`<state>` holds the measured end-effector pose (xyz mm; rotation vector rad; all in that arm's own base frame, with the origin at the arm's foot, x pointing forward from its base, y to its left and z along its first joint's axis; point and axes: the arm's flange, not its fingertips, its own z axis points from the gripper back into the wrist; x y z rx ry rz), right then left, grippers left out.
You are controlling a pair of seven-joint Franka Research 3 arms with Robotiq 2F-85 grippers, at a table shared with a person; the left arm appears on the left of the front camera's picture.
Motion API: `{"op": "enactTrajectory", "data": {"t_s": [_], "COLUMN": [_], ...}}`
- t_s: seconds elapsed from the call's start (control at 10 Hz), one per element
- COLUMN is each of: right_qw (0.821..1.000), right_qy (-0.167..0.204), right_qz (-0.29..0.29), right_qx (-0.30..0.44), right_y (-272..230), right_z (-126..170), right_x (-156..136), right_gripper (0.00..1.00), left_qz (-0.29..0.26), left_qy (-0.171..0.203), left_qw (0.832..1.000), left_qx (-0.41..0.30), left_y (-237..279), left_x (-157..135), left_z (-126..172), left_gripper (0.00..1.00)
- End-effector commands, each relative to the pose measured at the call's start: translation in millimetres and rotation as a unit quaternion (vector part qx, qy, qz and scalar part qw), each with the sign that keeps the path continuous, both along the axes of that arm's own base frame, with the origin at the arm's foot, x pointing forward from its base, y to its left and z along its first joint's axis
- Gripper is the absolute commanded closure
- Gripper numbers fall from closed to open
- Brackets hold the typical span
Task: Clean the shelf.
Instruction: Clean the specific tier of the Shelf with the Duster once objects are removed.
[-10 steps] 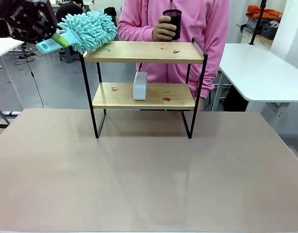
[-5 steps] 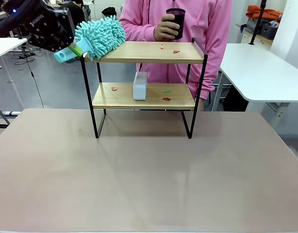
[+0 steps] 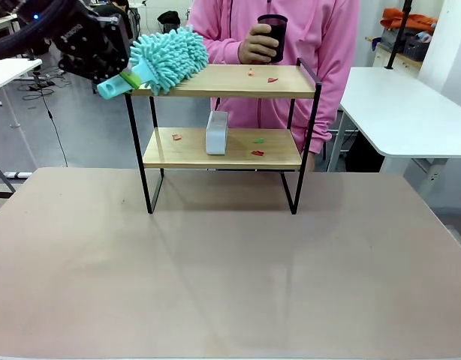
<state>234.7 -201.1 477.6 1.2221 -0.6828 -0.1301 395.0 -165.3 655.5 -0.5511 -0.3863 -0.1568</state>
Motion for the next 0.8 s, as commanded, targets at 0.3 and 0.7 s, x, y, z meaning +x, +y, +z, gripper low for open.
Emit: {"op": "enactTrajectory", "data": {"t_s": [0.3, 0.7], "right_qw": [1.0, 1.0], "right_qy": [-0.017, -0.017], "right_qz": [0.0, 0.0], "right_qx": [0.001, 0.001], "right_y": [0, 0], "right_z": [1, 1], "right_x": [2, 2], "right_gripper": [0.0, 0.0], "left_qz": [-0.071, -0.164], "left_qy": [0.002, 0.019], "left_qw": [0.997, 0.985], "left_qx": [0.028, 0.043], "left_y": [-52, -67], "left_x": [16, 16], "left_z": [2, 7], "left_gripper": [0.87, 0.87]}}
